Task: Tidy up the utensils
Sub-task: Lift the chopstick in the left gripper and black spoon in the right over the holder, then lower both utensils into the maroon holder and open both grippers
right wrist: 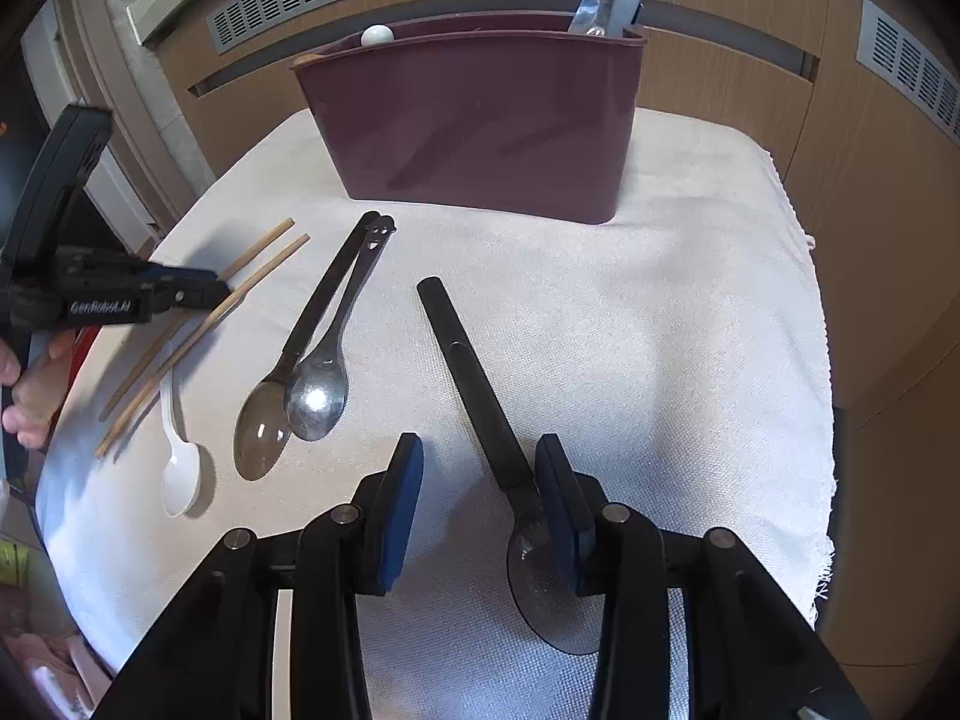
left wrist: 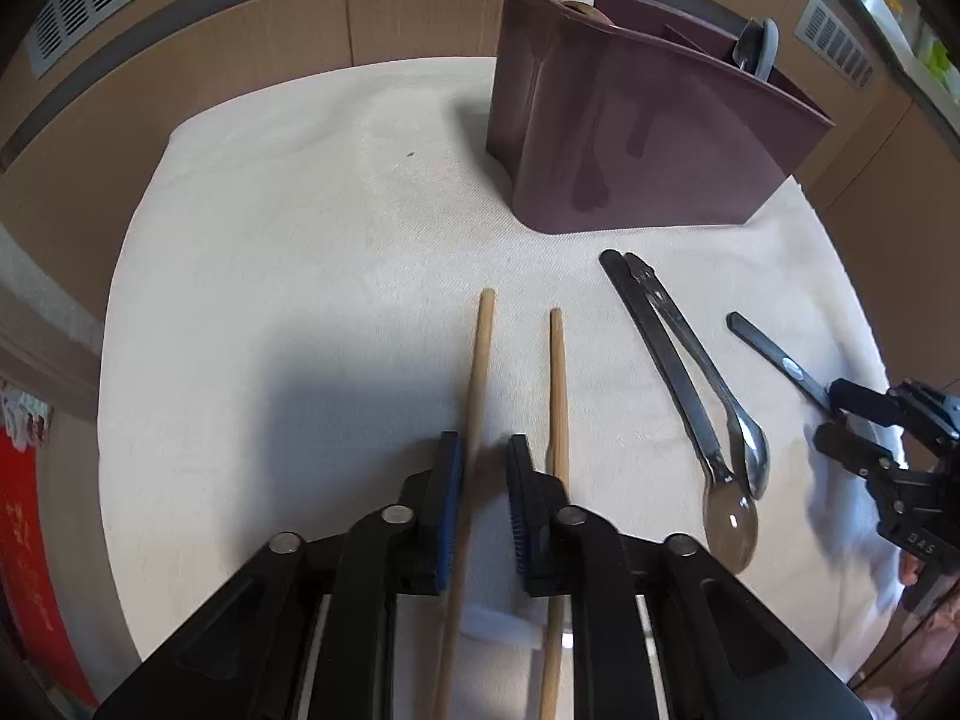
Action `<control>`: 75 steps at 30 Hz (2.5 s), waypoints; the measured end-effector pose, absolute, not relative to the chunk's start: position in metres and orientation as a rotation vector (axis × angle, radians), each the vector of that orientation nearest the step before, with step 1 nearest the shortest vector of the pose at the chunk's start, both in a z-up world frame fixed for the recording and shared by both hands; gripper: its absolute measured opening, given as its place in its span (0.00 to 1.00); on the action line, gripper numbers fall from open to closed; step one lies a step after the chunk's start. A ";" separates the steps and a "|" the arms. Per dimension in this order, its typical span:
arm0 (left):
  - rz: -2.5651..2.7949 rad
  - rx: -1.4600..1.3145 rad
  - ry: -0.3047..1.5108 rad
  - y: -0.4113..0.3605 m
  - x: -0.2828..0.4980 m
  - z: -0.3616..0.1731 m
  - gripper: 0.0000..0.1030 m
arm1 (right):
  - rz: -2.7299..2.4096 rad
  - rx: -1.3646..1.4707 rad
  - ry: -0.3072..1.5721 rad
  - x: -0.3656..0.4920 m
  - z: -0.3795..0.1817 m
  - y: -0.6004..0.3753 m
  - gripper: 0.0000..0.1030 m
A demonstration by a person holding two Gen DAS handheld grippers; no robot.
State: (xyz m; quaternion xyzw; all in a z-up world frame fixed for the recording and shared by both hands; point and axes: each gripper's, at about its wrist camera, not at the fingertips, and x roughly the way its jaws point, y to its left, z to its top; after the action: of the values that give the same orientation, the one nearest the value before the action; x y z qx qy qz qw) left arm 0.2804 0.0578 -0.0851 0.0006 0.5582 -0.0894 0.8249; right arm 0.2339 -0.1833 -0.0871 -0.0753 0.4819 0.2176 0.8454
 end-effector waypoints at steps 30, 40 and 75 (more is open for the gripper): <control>-0.206 -0.273 0.693 0.053 0.207 0.023 0.05 | 0.534 -0.075 0.872 0.224 -0.038 -0.189 0.10; -0.319 -0.257 0.430 0.035 0.212 0.134 0.05 | 0.494 -0.046 0.456 0.206 0.104 -0.194 0.10; -0.277 -0.293 0.406 0.016 0.413 0.035 0.05 | 0.307 0.012 0.352 0.404 0.023 -0.157 0.11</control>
State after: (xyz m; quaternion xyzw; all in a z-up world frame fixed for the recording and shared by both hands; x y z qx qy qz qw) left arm 0.4130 0.0163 0.0349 -0.1447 0.2001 -0.1368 0.9593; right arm 0.4035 -0.1573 0.0232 0.0058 0.1743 0.1519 0.9729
